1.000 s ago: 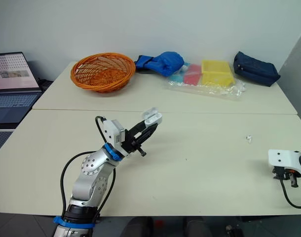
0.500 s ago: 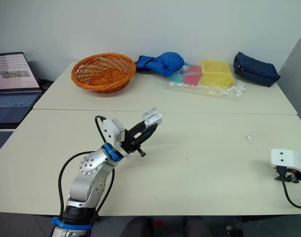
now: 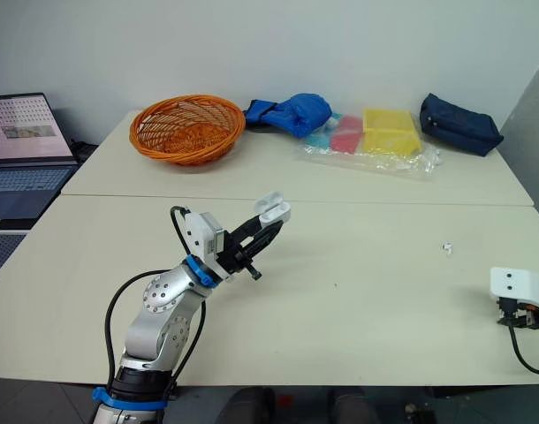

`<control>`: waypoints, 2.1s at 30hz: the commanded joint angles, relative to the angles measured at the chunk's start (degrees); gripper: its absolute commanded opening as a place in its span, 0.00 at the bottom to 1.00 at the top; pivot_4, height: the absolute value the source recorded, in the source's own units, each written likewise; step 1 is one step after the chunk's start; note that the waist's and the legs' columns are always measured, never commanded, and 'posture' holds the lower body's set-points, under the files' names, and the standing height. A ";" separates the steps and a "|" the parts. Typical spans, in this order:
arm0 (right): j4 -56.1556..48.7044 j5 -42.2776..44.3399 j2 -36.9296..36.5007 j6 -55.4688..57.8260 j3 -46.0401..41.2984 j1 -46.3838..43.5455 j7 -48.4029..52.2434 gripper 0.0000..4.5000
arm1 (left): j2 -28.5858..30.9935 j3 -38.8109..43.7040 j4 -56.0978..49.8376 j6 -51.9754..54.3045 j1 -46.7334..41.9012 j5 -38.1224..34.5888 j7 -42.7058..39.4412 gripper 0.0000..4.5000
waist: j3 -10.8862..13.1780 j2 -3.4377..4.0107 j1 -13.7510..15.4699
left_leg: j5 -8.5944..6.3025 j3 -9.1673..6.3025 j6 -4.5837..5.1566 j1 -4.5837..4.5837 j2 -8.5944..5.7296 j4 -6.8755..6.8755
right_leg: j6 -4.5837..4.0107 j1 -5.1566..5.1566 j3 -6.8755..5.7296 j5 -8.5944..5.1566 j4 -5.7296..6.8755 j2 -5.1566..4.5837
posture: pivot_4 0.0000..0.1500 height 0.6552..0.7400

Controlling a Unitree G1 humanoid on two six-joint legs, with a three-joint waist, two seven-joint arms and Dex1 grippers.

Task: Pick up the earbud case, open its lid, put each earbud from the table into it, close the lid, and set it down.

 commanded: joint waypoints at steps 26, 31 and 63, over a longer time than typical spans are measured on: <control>-0.34 0.16 0.78 2.58 -0.31 0.56 3.36 0.09 | 1.08 0.44 -2.15 -0.45 -0.09 -0.91 0.62 0.17 | -0.03 -0.04 -0.06 | 0.01 0.03 0.02 0.03 -0.01 0.06 | 0.06 0.03 0.04 0.06 0.01 -0.02 | 1.00 1.00; -37.06 26.67 12.12 34.89 -9.43 -1.00 -1.06 0.09 | 0.89 0.57 0.58 -2.05 -2.24 -0.78 -0.14 0.17 | 0.00 -0.09 -0.74 | 0.00 -0.14 0.00 0.09 0.10 0.00 | -0.07 -0.04 0.14 0.17 0.07 0.34 | 1.00 1.00; -49.53 36.97 68.64 45.87 -2.78 -20.16 -55.64 0.09 | -2.63 1.41 8.46 -4.84 -10.62 -0.95 -2.08 0.17 | -0.06 -0.10 -0.15 | 0.05 -0.88 -0.04 -0.51 0.04 -0.01 | -0.21 -0.39 -0.23 0.28 0.00 0.49 | 1.00 1.00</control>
